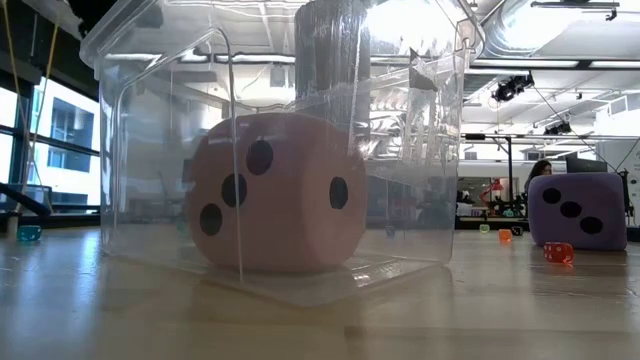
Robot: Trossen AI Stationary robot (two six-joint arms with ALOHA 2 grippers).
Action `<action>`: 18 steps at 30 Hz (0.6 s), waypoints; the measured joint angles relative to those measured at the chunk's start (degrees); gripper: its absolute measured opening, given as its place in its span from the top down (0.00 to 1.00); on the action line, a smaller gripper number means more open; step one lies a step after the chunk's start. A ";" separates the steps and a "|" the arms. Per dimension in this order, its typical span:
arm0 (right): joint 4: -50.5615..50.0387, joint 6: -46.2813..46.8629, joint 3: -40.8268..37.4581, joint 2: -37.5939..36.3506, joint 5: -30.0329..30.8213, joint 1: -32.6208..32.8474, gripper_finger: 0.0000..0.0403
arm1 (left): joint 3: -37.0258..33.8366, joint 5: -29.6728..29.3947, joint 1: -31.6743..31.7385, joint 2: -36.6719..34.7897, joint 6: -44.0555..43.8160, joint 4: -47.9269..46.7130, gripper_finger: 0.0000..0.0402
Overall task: Pick & Place Dice
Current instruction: Put the small blue dice into the transparent bin
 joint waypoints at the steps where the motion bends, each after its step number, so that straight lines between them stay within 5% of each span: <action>1: -0.01 0.00 0.00 0.00 -0.02 -0.22 0.01 | 0.00 -0.44 -0.71 0.92 0.02 0.37 0.86; 11: -0.03 0.44 -0.02 0.00 -1.39 -1.73 0.01 | 0.00 -3.16 -1.12 14.85 1.26 16.38 0.86; 18: -0.02 0.44 -0.02 0.00 -1.68 -1.73 0.01 | 0.02 -3.72 -0.25 22.75 17.05 24.18 0.84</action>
